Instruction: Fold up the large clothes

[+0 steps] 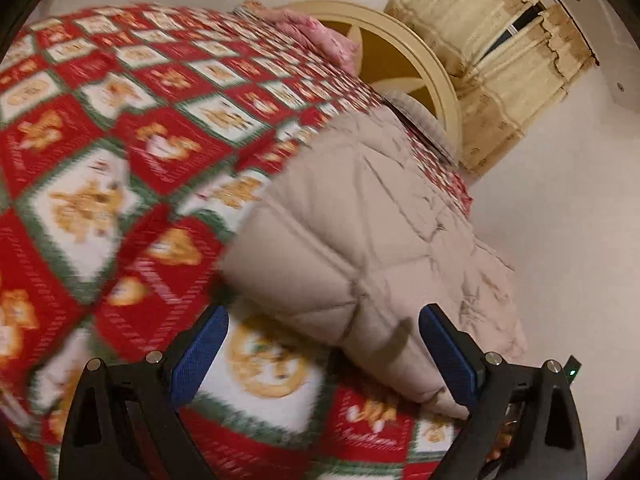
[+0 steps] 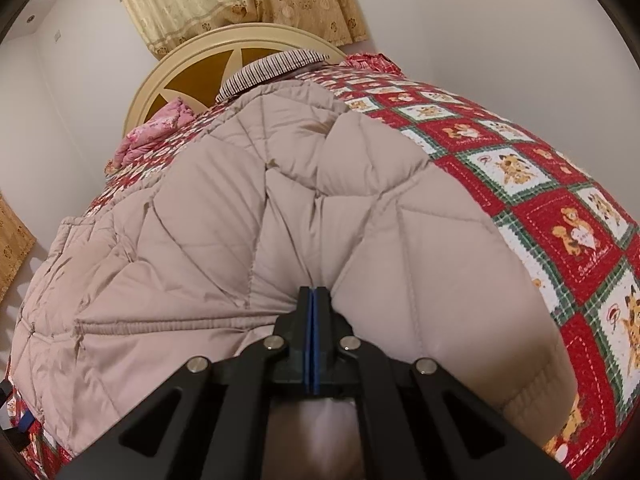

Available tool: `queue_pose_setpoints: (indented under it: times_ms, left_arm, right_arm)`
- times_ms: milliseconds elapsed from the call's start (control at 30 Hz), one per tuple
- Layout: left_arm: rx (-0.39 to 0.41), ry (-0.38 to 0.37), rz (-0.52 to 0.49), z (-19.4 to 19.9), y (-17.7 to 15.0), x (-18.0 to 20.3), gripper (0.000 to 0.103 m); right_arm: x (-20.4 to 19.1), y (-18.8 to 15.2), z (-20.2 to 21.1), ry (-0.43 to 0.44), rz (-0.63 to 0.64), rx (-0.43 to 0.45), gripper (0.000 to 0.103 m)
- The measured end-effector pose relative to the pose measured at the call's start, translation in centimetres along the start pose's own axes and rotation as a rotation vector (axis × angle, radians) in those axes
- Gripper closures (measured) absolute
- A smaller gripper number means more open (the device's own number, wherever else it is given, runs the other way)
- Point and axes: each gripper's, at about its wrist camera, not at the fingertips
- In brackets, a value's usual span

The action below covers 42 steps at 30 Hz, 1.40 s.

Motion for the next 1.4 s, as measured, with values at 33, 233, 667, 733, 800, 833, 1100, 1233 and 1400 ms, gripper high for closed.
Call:
queue_pose_setpoints:
  times_ms: [33, 233, 667, 733, 800, 833, 1100, 1233, 1400]
  left_arm:
    - [-0.003, -0.018, 0.012, -0.9, 0.2, 0.4, 0.007]
    - [0.014, -0.027, 0.126, -5.1, 2.7, 0.4, 0.007]
    - [0.025, -0.096, 0.135, -5.2, 3.8, -0.3, 0.007]
    - [0.05, -0.085, 0.13, -4.8, 3.6, -0.3, 0.007]
    - [0.056, -0.073, 0.113, -4.9, 3.5, -0.3, 0.007]
    - [0.053, -0.065, 0.102, -5.3, 3.8, -0.4, 0.007]
    - [0.076, -0.039, 0.106, -6.3, 5.4, -1.3, 0.006]
    - [0.125, -0.04, 0.068, -7.3, 5.8, -0.7, 0.007]
    - [0.144, -0.191, 0.004, -7.5, 6.6, 0.7, 0.046]
  right_arm:
    - [-0.1, 0.0, 0.0, -0.001, 0.0, 0.001, 0.103]
    - [-0.3, -0.1, 0.2, -0.012, 0.007, 0.003, 0.103]
    - [-6.2, 2.3, 5.3, -0.034, 0.085, 0.137, 0.089]
    - [-9.5, 3.3, 5.4, 0.021, 0.153, 0.124, 0.089]
    - [-13.4, 3.8, 4.7, 0.094, 0.221, 0.105, 0.089]
    - [-15.6, 4.1, 3.8, 0.129, 0.248, 0.091, 0.089]
    - [-20.6, 1.8, -9.3, 0.124, 0.232, -0.137, 0.103]
    - [-18.4, 2.2, -10.5, 0.23, 0.113, -0.175, 0.103]
    - [-17.6, 2.4, -11.0, 0.257, 0.072, -0.189, 0.103]
Point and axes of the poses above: each gripper's, at about its wrist camera, not at the fingertips, and z roughly against the way its jaws point, x to its right, y to its top, and after that the axes turned 3 degrees about -y, right-handed
